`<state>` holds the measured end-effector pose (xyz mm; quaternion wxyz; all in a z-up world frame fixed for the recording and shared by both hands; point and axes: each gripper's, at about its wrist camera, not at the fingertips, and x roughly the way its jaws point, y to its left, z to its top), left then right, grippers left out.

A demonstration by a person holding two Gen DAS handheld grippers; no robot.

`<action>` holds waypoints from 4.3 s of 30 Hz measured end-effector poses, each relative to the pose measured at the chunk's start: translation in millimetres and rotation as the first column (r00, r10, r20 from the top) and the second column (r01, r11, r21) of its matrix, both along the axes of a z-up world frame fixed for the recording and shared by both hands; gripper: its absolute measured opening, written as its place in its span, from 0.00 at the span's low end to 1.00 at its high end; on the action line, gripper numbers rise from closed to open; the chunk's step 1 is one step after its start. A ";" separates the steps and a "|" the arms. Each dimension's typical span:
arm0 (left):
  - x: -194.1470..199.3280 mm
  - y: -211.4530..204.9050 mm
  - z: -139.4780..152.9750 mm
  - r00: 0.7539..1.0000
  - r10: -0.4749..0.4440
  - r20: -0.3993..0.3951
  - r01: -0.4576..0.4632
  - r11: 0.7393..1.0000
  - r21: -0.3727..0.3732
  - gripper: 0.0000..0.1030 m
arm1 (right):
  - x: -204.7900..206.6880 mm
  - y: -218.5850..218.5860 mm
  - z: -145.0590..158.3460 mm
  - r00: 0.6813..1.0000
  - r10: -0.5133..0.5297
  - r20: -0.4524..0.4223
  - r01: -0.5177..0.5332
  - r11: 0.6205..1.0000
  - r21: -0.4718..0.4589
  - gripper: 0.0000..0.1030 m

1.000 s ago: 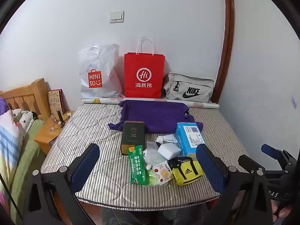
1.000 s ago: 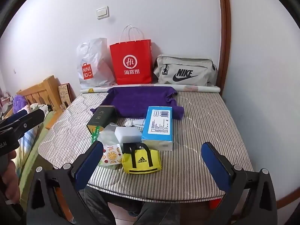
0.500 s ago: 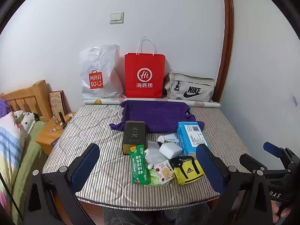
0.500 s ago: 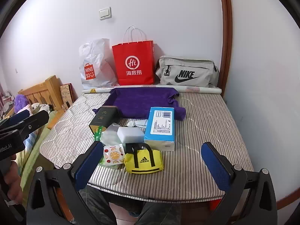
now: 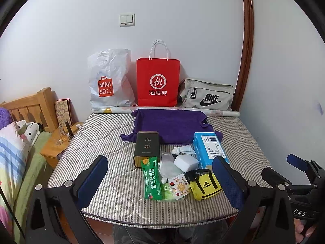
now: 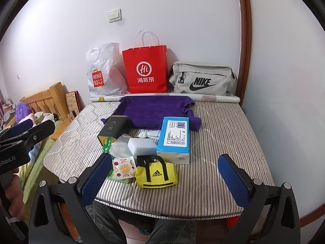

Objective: Organize soft objects

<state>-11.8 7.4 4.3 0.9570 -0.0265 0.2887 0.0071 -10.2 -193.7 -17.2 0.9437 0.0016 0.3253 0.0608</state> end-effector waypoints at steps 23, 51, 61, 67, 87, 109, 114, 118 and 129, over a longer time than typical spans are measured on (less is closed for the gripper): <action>-2.9 2.7 3.6 1.000 0.005 0.002 -0.005 1.000 0.010 1.00 | -7.1 -1.5 3.1 1.000 0.002 0.018 -0.003 1.000 0.008 1.00; -3.9 6.9 2.3 1.000 0.009 -0.007 -0.009 1.000 0.020 1.00 | -11.7 -5.2 5.2 1.000 0.002 0.026 -0.002 1.000 0.012 1.00; 13.6 1.0 -12.5 0.999 -0.005 -0.034 0.005 1.000 0.005 1.00 | -2.6 -12.2 -5.6 1.000 0.019 -0.003 -0.019 0.999 0.047 1.00; 34.8 5.7 -39.3 0.995 -0.008 -0.104 0.008 1.000 -0.004 1.00 | 6.4 -14.1 -19.3 1.000 0.018 -0.018 -0.017 0.999 0.049 0.99; 114.4 59.7 -170.5 0.931 -0.124 -0.343 0.035 0.966 -0.256 0.94 | 57.3 -18.0 -98.7 0.982 0.017 -0.187 -0.010 0.999 0.038 0.99; 146.1 69.1 -207.1 0.910 -0.310 -0.273 0.185 0.896 -0.403 0.32 | 84.9 -16.7 -135.8 0.942 0.045 -0.332 -0.023 0.997 0.069 0.99; 140.1 77.8 -202.1 0.916 -0.281 -0.285 0.175 0.922 -0.346 0.30 | 86.7 -12.3 -138.6 0.936 0.071 -0.346 -0.041 0.995 0.094 0.99; 133.7 86.5 -197.5 0.924 -0.230 -0.304 0.148 0.951 -0.270 0.29 | 91.1 -10.3 -144.4 0.932 0.053 -0.358 -0.032 0.997 0.065 0.99; 138.2 97.4 -204.2 0.924 -0.047 -0.381 0.030 0.998 -0.052 0.29 | 106.2 4.0 -180.9 0.914 0.116 -0.389 -0.086 0.992 0.094 0.99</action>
